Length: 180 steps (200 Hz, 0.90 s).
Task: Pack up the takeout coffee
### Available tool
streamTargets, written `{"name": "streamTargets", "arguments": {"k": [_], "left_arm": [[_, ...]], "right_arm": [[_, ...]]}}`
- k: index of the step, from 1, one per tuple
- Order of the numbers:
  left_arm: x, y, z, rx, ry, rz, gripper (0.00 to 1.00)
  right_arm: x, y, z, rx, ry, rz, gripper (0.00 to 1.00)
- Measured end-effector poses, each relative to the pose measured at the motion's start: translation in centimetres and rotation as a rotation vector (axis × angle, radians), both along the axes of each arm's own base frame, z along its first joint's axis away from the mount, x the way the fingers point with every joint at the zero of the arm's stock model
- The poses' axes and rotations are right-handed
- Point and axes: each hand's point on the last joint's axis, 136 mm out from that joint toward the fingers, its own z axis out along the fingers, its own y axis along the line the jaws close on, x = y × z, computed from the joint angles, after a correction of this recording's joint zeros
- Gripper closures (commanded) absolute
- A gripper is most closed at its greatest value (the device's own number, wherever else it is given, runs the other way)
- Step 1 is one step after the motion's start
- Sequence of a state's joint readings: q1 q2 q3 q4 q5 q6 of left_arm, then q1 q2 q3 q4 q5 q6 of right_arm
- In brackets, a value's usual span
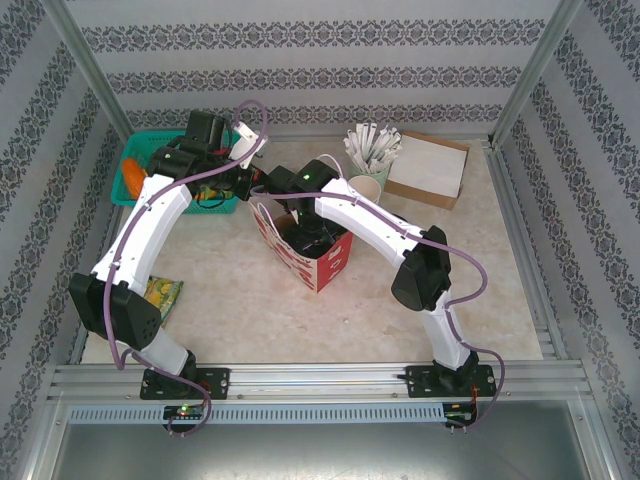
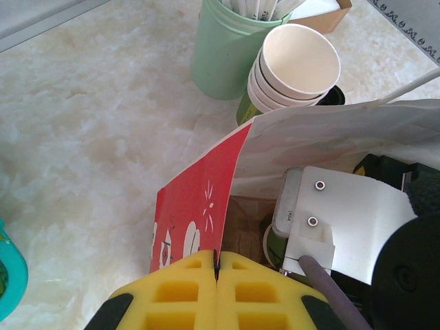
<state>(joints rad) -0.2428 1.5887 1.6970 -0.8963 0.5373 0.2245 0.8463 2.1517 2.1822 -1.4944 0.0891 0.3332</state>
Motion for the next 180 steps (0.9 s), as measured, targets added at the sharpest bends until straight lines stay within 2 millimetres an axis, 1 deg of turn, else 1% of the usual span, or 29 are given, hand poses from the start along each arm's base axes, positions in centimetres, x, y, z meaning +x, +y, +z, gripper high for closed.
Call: {"name": "streamTargets", "arguments": {"k": [180], "left_arm": [[0.1,0.03,-0.21,0.007,0.0,-0.002,1.0]], "right_arm": [[0.38,0.06,-0.85,0.006,-0.002,-0.007,0.36]]}}
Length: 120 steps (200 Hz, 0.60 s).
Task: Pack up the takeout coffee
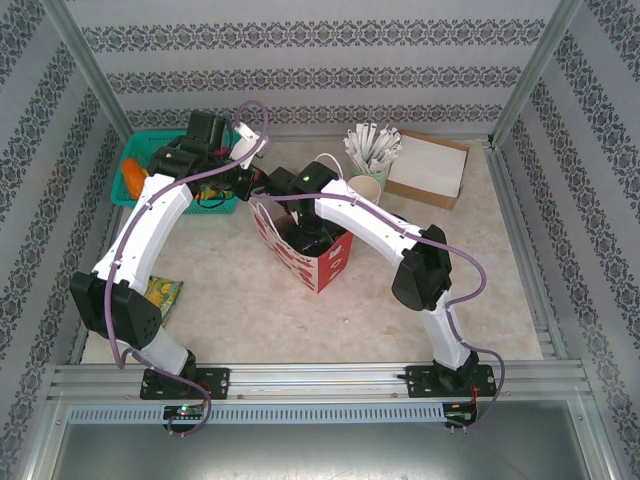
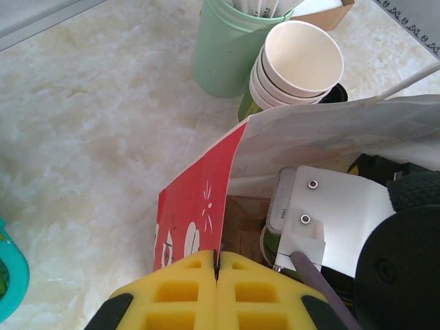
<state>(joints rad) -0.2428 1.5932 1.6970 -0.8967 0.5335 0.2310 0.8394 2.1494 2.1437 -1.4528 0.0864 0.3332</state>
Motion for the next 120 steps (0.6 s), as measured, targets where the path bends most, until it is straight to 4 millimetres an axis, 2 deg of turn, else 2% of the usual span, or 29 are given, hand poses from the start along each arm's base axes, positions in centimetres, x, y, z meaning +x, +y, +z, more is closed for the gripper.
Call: {"name": "streamTargets", "arguments": {"k": [120], "left_arm": [[0.07,0.05,-0.13,0.004,0.002,0.003,1.0]], "right_arm": [[-0.01,0.0,-0.97,0.005,0.018,-0.006,0.36]]}}
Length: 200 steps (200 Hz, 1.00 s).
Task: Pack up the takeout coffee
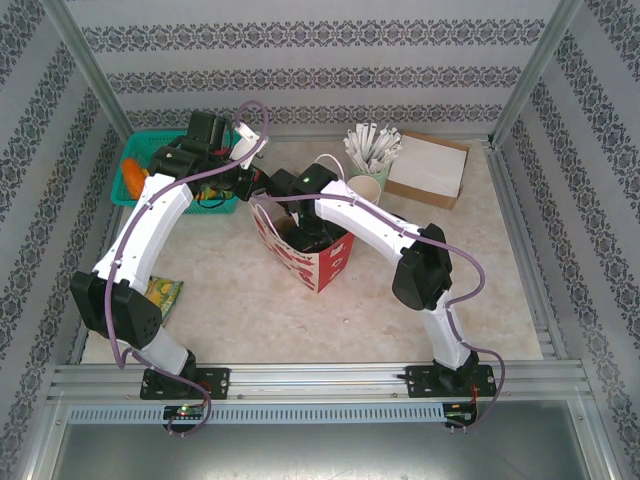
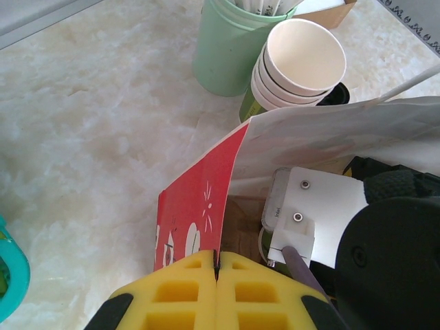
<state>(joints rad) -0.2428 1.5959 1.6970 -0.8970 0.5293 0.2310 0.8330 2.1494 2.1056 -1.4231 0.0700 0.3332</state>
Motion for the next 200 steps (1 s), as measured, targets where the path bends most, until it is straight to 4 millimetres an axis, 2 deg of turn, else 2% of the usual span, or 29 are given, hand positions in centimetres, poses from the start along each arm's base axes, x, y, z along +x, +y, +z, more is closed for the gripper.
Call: {"name": "streamTargets", "arguments": {"k": [117,200], "left_arm": [[0.0,0.0,-0.1,0.001,0.003,0.0,1.0],[0.0,0.0,-0.1,0.0,0.003,-0.001,1.0]], "right_arm": [[0.0,-0.2,-0.3,-0.002,0.01,-0.011,0.36],[-1.5,-1.9,-0.2,-0.069,0.071,-0.027,0.35]]}}
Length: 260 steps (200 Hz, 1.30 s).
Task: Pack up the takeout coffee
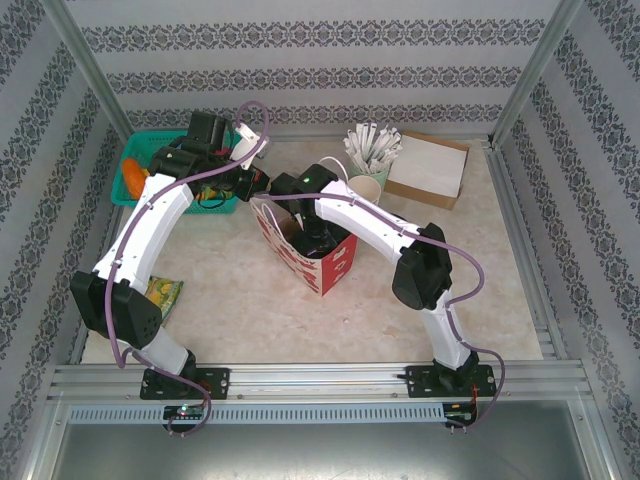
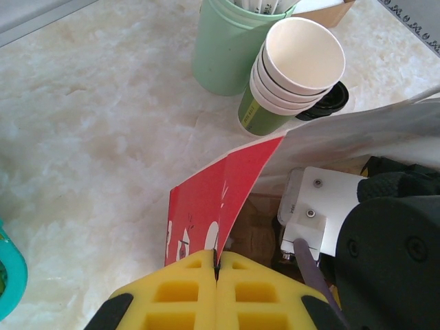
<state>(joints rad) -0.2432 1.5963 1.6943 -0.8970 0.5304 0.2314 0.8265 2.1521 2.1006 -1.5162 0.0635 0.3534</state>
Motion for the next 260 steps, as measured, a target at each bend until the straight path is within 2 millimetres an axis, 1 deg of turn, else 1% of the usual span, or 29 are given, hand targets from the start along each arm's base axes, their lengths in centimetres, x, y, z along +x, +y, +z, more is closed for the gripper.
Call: {"name": "streamTargets", "arguments": {"k": [260], "left_arm": [[-0.04,-0.16,-0.05,0.001,0.001,-0.004,1.0]], "right_arm": [[-0.26,0.24,0.06,0.012,0.018,0.007,0.36]]}}
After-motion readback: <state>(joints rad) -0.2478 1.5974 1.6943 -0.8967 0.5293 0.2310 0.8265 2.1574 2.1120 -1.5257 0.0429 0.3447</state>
